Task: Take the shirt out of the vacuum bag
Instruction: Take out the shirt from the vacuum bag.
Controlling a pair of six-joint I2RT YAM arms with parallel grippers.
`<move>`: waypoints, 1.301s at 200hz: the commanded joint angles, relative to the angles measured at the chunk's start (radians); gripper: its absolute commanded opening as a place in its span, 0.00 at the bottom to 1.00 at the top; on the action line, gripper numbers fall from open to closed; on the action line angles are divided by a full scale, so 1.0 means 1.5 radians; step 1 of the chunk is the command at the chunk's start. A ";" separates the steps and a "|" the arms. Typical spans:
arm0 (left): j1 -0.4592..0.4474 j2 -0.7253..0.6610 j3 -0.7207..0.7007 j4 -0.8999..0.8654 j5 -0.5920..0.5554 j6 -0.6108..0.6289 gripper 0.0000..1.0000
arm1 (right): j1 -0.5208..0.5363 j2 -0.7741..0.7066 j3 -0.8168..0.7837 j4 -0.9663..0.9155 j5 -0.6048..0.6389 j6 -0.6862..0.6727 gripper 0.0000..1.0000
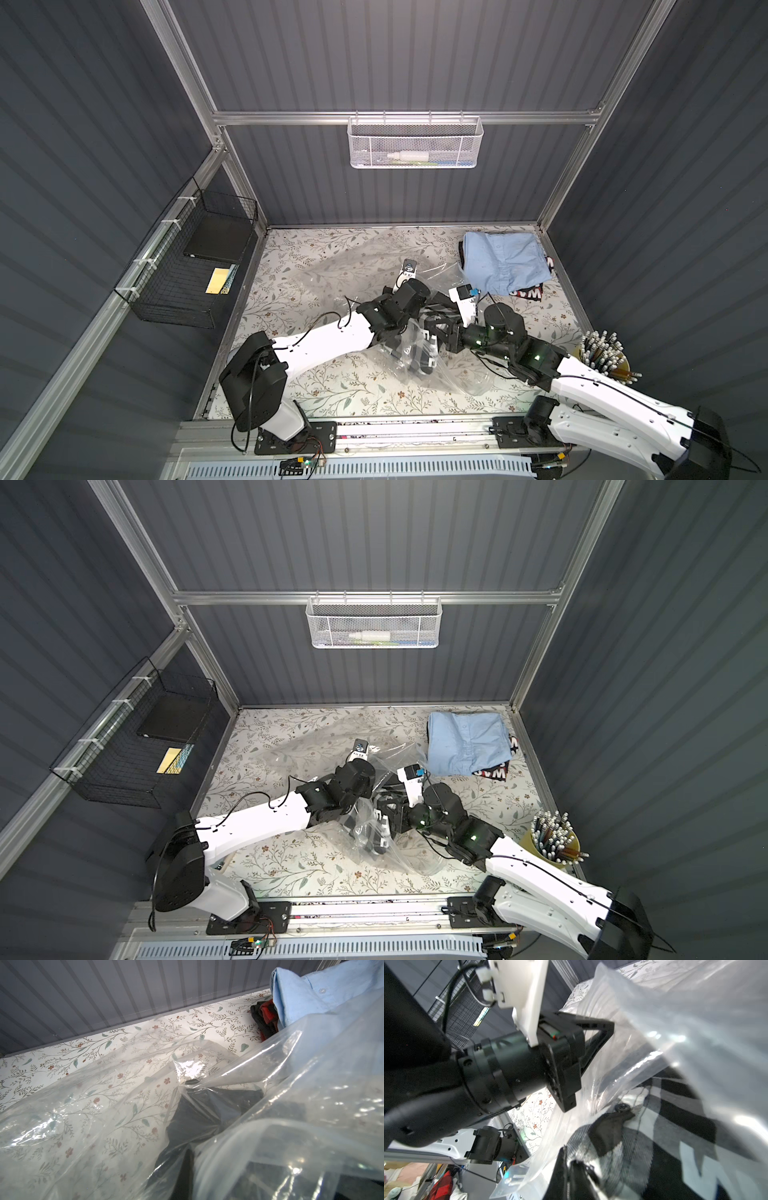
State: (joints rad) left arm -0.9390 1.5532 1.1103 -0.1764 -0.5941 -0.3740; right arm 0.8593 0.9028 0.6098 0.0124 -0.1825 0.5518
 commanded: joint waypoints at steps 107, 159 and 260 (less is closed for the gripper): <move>0.025 0.044 0.000 0.006 -0.012 -0.004 0.00 | -0.032 -0.007 0.181 0.020 0.063 -0.081 0.00; 0.045 0.074 0.013 0.019 -0.008 -0.006 0.00 | -0.061 0.001 0.215 0.052 0.009 -0.063 0.00; 0.052 0.092 0.024 0.011 -0.010 -0.001 0.00 | -0.122 0.063 0.273 0.182 -0.168 0.054 0.00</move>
State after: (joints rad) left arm -0.8688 1.6653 1.1267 -0.1432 -0.5987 -0.3779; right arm 0.6777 0.9886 0.9653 0.1200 -0.3302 0.5743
